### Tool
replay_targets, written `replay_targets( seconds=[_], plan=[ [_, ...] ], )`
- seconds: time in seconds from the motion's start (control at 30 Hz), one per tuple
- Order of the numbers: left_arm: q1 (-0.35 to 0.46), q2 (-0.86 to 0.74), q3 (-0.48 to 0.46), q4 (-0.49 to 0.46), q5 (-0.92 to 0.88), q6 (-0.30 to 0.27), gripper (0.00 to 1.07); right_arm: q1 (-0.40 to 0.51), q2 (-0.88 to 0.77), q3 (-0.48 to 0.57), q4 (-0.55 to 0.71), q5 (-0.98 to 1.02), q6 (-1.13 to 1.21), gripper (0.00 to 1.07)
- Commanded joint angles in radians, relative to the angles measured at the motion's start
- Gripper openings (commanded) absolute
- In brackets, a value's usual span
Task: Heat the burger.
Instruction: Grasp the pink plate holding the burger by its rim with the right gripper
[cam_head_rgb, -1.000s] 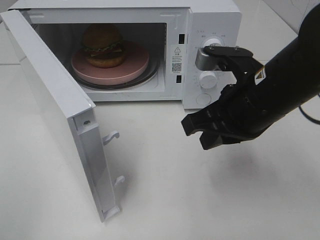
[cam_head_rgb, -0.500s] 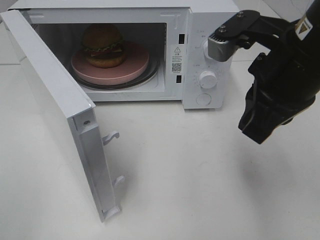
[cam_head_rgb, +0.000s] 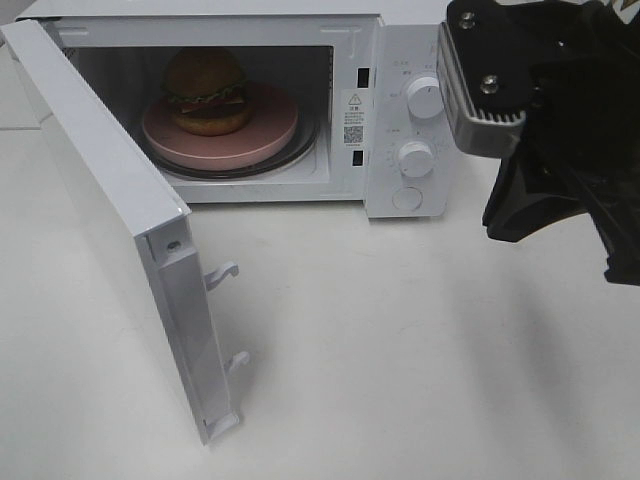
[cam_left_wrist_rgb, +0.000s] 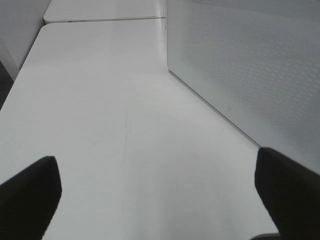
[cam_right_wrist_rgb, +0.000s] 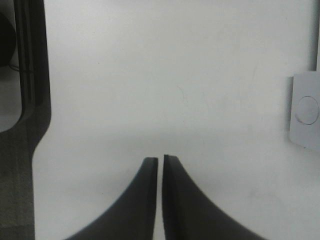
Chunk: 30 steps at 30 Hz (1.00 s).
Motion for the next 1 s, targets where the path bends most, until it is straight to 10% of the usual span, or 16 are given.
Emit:
replay_targets(
  seconds=[0.03, 0.3, 0.6, 1.0],
  plan=[
    [0.004, -0.017, 0.002, 0.000, -0.012, -0.003, 0.98, -0.004, -0.009, -0.008, -0.004, 0.001, -0.124, 0.09],
    [0.004, -0.017, 0.002, 0.000, -0.012, -0.003, 0.98, -0.004, -0.009, -0.008, -0.004, -0.115, -0.245, 0.28],
    [0.004, -0.017, 0.002, 0.000, -0.012, -0.003, 0.98, -0.004, 0.000, -0.008, 0.015, -0.285, -0.094, 0.93],
    [0.004, -0.017, 0.002, 0.000, -0.012, -0.003, 0.98, -0.002, 0.106, -0.015, -0.122, -0.356, -0.108, 0.95]
  ],
)
